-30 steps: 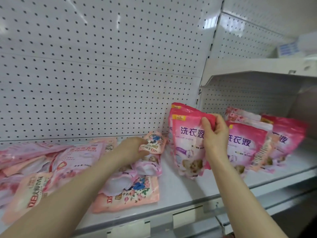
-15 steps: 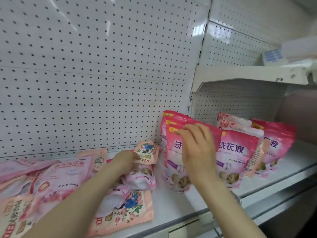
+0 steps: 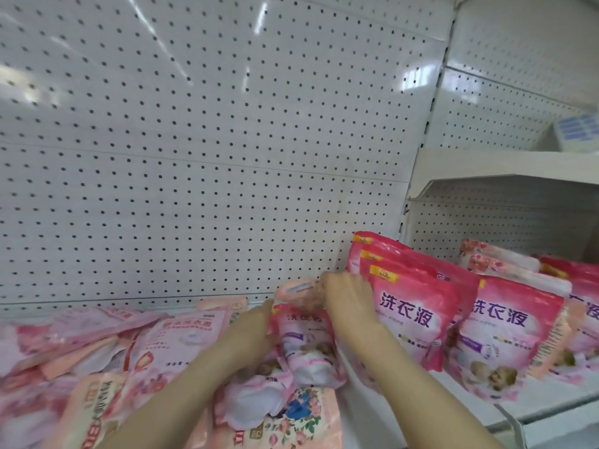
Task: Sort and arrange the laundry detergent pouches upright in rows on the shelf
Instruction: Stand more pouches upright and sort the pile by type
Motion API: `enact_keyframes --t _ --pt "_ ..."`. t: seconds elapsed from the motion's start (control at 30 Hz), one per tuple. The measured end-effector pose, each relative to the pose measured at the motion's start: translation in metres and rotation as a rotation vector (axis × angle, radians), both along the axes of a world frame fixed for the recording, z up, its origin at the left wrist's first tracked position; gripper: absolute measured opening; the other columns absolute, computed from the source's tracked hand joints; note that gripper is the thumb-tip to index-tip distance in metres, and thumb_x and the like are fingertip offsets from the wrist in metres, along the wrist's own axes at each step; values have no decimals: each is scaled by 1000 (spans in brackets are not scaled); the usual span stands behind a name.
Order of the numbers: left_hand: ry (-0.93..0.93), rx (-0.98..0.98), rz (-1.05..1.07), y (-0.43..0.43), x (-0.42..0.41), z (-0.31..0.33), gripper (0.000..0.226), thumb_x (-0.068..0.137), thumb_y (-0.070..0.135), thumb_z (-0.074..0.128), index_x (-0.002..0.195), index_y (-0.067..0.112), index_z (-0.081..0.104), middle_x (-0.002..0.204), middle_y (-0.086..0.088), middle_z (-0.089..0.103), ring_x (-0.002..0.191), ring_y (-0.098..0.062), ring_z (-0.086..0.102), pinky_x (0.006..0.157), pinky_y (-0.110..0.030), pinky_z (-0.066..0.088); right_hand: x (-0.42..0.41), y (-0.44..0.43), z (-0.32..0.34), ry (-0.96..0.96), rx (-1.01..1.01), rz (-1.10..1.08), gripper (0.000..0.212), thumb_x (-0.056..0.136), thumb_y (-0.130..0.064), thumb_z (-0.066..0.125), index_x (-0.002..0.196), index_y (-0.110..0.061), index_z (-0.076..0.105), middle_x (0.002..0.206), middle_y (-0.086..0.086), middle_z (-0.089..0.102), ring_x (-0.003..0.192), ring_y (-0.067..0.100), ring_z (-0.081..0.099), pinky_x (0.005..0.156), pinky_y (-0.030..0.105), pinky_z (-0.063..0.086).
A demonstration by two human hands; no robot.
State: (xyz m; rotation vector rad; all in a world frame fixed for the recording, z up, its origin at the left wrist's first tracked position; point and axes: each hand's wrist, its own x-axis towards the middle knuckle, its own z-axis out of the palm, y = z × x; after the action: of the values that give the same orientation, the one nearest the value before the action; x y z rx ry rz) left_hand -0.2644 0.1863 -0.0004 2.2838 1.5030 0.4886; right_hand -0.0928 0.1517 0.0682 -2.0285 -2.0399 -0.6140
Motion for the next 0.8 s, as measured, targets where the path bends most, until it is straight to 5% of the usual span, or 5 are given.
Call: enact_keyframes --t 0.2,0.33,0.5,0.63,0.8 --pt "221 -87 -17 30 13 17 52 94 31 50 143 15 38 140 -7 50 124 -24 51 98 -34 44 2 -6 56 24 241 -7 19 83 2 54 90 -15 60 82 2 63 69 25 55 57 31 33" --pt "277 -96 -28 62 35 8 44 99 30 40 139 10 42 140 -12 50 126 -27 49 100 -34 41 15 -18 55 -9 477 71 30 46 5 75 54 -16 54 46 0 53 47 23 46 51 25 32" --pt "331 -68 30 90 49 -4 44 95 41 50 126 10 55 128 -12 55 113 -25 56 92 -32 45 42 -50 35 252 646 182 16 81 -22 54 67 -18 62 57 -5 60 58 16 39 56 27 34" --pt "309 -31 18 104 49 0 30 89 36 62 112 17 68 115 -2 67 104 -18 62 87 -27 48 60 -78 19 371 635 142 20 86 -24 56 95 -27 74 79 -10 73 64 12 64 53 29 49" --pt "271 40 -17 104 48 1 9 88 29 60 96 25 62 103 4 65 93 -14 61 77 -25 47 78 -90 -12 463 585 30 17 88 -25 59 93 -28 75 79 -14 73 61 6 62 52 27 48"
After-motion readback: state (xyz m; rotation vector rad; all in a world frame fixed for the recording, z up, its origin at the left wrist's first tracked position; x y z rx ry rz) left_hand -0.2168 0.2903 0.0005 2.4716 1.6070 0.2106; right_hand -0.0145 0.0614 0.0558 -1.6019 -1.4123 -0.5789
